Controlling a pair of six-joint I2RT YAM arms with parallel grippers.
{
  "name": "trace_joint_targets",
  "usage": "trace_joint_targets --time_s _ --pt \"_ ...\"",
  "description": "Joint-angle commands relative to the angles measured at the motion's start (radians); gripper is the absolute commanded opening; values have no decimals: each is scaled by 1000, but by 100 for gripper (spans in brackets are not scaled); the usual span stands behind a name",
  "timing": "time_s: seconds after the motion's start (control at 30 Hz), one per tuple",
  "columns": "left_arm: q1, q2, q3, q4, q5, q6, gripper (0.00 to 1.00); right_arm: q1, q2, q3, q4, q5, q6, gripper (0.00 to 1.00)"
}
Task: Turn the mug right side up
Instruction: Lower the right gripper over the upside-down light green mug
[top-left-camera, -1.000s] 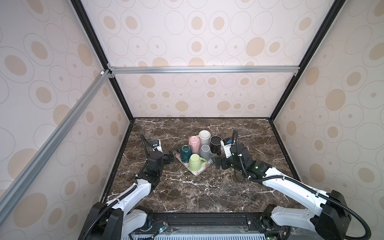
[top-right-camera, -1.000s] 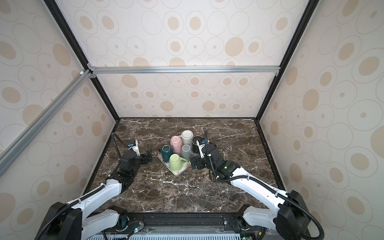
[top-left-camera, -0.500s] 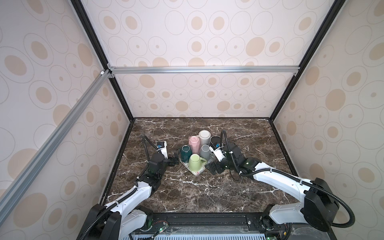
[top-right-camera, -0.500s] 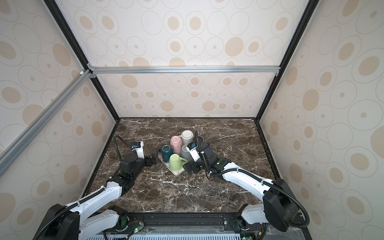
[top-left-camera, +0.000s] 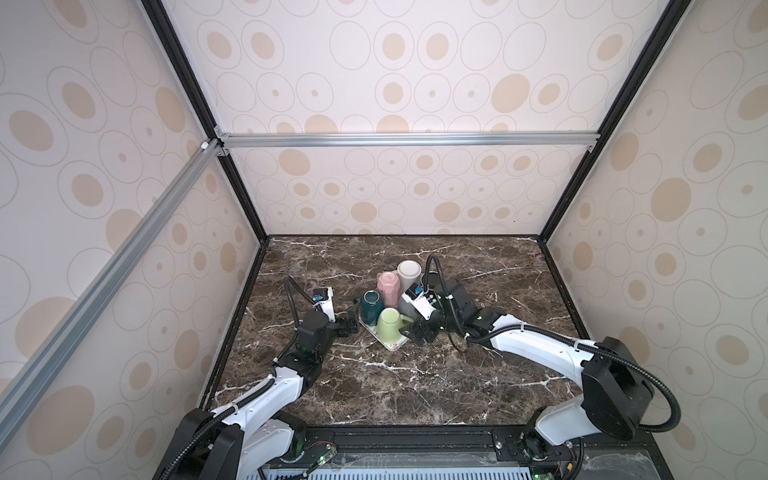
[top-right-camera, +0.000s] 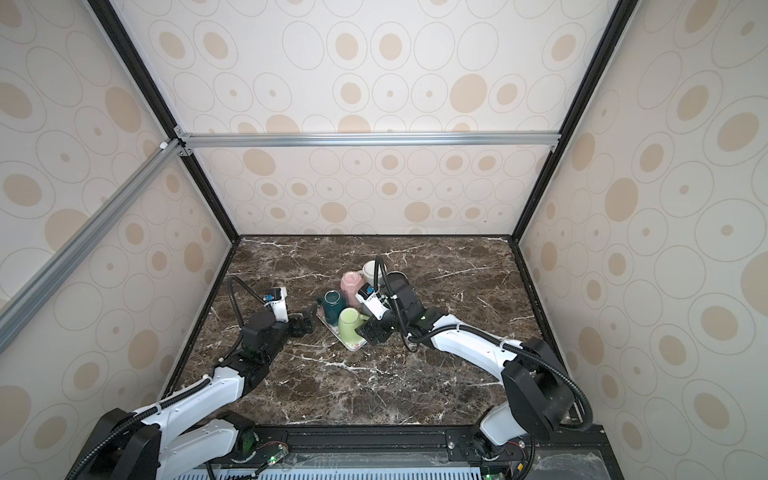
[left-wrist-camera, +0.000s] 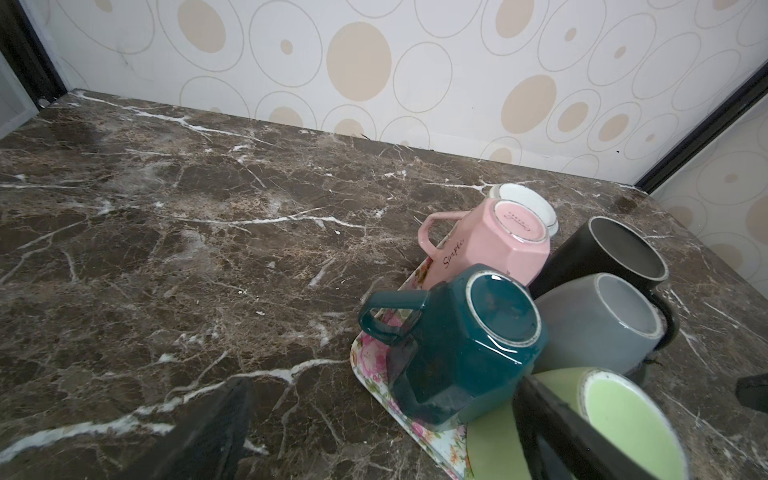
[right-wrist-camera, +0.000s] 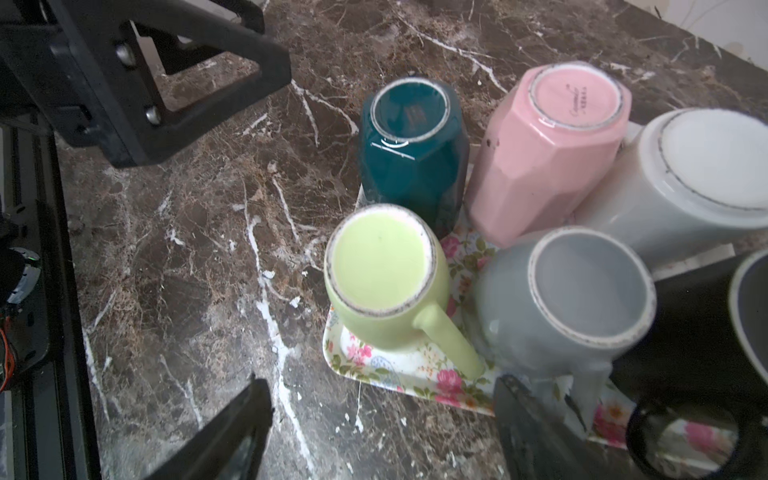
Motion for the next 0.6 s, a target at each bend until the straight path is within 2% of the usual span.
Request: trace_joint_targets --time_s 0.0,0.13,0.57 --pt "-8 -24 -4 31 -14 -1 98 3 28 31 26 -50 -37 86" --pt "-9 -32 -15 45 -6 -4 98 4 71 59 26 -52 -44 82" --pt "-8 5 -5 44 15 -21 98 4 145 98 -7 -49 -52 80"
